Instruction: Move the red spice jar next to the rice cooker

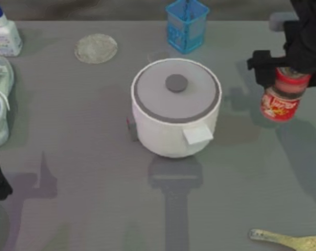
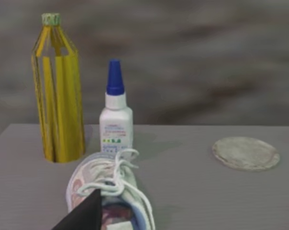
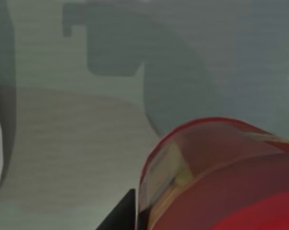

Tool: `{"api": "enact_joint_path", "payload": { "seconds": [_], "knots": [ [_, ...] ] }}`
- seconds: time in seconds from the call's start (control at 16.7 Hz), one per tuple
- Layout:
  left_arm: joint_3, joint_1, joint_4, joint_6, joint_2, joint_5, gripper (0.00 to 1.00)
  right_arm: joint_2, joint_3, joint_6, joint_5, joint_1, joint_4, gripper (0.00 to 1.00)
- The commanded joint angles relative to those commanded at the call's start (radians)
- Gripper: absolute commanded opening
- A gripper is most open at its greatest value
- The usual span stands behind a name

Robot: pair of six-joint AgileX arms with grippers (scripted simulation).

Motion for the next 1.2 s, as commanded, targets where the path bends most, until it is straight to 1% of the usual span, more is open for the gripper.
{"api": "enact_joint_path", "payload": {
  "seconds": [0.12,0.24,0.48,0.9,1.2],
  "knots": [
    [0.0,0.0,0.0,0.0,0.0,0.0,1.0,-0.022,-0.06,0.062,0.023,0.04,0.041,0.0],
    [0.0,0.0,0.0,0.0,0.0,0.0,1.0,-0.029,-0.079,0.082,0.031,0.055,0.056,0.0],
    [0.0,0.0,0.0,0.0,0.0,0.0,1.0,-0.023,-0.079,0.082,0.028,0.051,0.057,0.0],
    [0.0,0.0,0.0,0.0,0.0,0.0,1.0,0.042,-0.161,0.079,0.03,0.05,0.208,0.0],
    [0.0,0.0,0.0,0.0,0.0,0.0,1.0,0.049,-0.17,0.078,0.03,0.05,0.225,0.0]
  ]
}}
